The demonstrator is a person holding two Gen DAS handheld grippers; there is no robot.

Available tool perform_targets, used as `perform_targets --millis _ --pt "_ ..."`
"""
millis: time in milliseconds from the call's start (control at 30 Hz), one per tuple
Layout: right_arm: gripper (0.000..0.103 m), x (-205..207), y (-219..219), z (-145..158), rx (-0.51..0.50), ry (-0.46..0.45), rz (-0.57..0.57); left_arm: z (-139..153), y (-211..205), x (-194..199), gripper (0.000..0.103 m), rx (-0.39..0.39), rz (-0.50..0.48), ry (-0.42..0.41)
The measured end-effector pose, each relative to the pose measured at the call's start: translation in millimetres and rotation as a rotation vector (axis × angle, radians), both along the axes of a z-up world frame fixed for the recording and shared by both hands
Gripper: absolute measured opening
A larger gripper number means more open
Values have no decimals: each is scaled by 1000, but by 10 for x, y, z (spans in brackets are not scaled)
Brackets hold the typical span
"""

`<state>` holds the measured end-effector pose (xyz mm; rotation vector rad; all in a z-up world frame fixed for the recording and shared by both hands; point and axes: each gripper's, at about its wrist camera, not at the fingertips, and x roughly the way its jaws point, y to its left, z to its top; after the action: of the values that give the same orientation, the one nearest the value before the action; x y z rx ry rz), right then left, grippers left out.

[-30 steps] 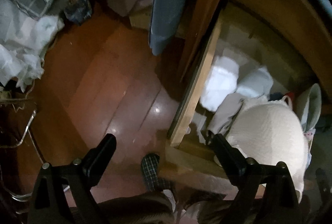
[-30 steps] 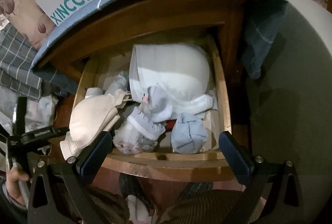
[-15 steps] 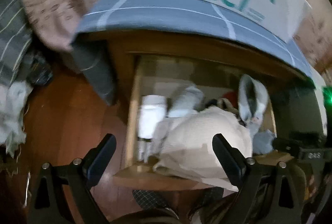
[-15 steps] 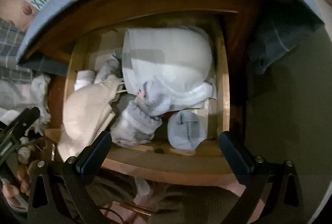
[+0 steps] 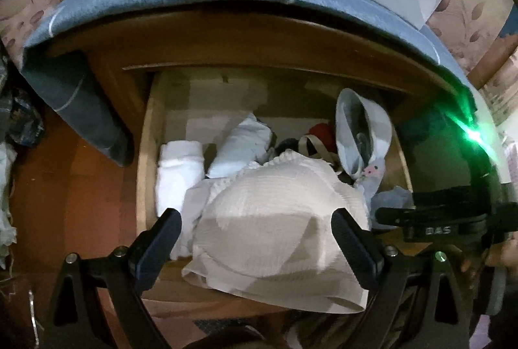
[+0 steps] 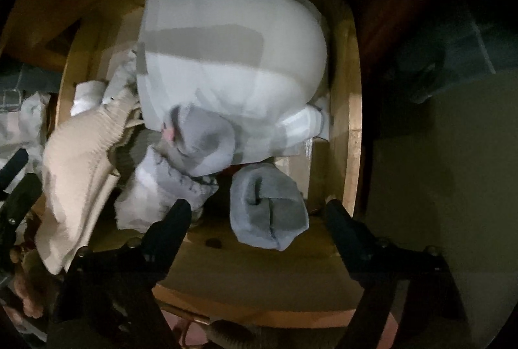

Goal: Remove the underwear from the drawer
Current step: 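Grasp the beige bra with the left tool while the right tool grasps the grey sock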

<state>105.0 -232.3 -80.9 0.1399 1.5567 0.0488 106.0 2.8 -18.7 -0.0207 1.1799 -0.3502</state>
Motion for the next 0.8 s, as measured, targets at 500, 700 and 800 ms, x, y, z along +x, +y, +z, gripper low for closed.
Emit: perform_targets --millis 500,700,800 --pt "47 71 102 -259 16 71 27 60 -256 -135 97 67 -113 -68" --pt "37 42 159 -182 -17 5 50 14 -521 -300 97 121 -205 -62" --pt "35 8 131 -101 -12 -48 36 -7 -613 -364 97 121 -226 -42"
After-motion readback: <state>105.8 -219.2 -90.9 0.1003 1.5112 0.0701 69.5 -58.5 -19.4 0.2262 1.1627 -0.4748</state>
